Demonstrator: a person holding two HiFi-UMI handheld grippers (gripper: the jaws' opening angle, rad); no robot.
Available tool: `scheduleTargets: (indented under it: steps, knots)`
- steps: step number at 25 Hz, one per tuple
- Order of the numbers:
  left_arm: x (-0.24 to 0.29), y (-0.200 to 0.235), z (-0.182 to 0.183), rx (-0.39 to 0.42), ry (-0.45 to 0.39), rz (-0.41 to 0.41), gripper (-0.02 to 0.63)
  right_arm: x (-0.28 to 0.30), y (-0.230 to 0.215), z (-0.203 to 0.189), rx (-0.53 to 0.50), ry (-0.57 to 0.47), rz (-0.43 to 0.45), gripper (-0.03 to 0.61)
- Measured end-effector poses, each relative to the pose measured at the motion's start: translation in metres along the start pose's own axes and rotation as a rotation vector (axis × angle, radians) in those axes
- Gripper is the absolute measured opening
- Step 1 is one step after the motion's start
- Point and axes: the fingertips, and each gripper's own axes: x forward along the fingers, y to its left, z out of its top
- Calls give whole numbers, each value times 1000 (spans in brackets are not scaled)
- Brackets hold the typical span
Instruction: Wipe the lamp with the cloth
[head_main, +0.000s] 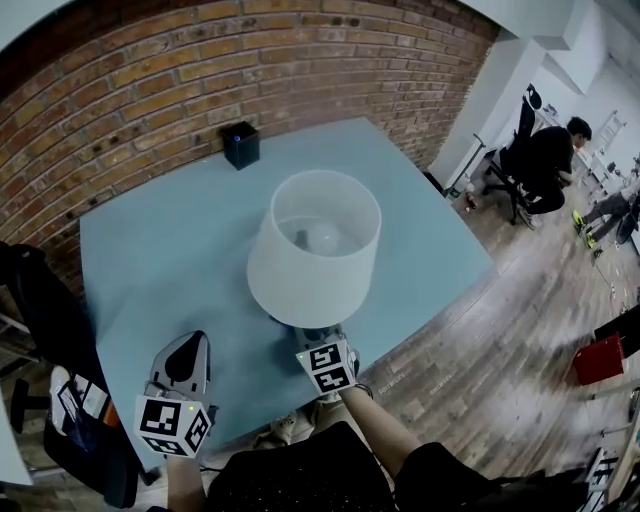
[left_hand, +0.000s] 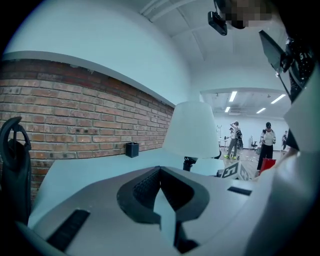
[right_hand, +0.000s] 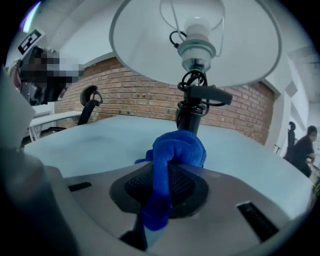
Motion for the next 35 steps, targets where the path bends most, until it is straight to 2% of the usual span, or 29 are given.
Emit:
scheduleTargets:
  steps: [3, 5, 7, 11, 13, 17, 19, 22, 25, 28, 30, 32, 35]
  knots:
    - [9, -6, -1, -8, -3, -7, 8, -13, 10, -13, 41, 82, 178, 61]
    - [16, -12, -1, -14, -7, -16, 9, -36, 10, -10, 103, 67, 304, 61]
    - [21, -19, -4, -23, -5, -16, 8, -66, -4, 4, 165, -51, 363, 61]
    - [30, -27, -8, -33, -5, 15, 9, -100, -56, 46, 176, -354, 354, 61]
    - [34, -32, -6, -38, -7, 46, 9, -97, -70, 61, 158, -414, 391, 61]
    - [34, -41, -3, -52, -6, 118, 9, -76, -74, 77, 116, -444, 517, 61]
    - [33, -45, -5, -61, -6, 161, 8, -63, -76, 67, 98, -419, 555, 61]
    - [28, -50, -13, -72, -6, 215, 9, -41, -72, 38, 12, -303, 581, 61]
    - [26, -55, -21, -77, -8, 260, 9, -27, -68, 19, -44, -230, 614, 61]
    - [30, -61, -23, -76, -29, 298, 9, -13, -64, -3, -141, -118, 644, 61]
    - [33, -70, -18, -78, -53, 317, 9, -9, -69, -14, -167, -49, 669, 61]
    - [38, -80, -5, -82, -94, 321, 9, -10, -84, -10, -97, -46, 720, 61]
    - [43, -101, 17, -59, -152, 302, 9, -14, -116, 18, 125, -141, 832, 61]
